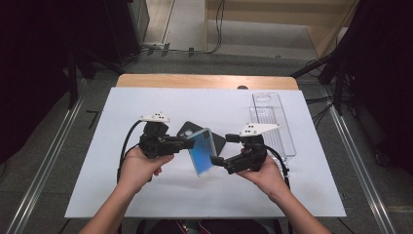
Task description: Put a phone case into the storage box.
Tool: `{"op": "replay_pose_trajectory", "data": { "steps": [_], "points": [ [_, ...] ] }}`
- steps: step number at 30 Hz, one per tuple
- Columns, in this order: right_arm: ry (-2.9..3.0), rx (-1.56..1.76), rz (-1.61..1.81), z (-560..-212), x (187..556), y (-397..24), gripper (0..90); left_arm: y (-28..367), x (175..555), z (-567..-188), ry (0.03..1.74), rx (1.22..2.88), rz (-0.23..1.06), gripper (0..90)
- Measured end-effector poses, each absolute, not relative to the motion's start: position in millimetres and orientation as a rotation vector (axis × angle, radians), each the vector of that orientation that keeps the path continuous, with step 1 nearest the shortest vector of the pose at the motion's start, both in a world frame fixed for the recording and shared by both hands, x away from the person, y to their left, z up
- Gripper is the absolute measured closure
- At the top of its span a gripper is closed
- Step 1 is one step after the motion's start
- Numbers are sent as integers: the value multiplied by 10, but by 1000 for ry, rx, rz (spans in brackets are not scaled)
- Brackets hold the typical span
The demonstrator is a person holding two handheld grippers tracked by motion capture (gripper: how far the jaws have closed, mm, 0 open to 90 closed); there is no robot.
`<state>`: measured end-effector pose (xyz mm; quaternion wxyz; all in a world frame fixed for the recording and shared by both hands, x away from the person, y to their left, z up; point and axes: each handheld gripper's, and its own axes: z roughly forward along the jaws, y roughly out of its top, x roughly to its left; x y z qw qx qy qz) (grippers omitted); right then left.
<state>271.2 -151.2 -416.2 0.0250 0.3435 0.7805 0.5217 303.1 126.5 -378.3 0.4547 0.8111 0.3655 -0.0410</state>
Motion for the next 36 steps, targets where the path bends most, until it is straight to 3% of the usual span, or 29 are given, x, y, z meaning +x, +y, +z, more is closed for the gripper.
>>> {"op": "replay_pose_trajectory", "data": {
  "steps": [15,36],
  "points": [
    [2320,1077,1510,-4205,2571,-1281,0,1223,2999,-3759,996,1959,-60,811],
    [2277,1185,1397,-4330,2605,-1086,28,1017,2913,-3821,1030,1981,-115,812]
  ]
}}
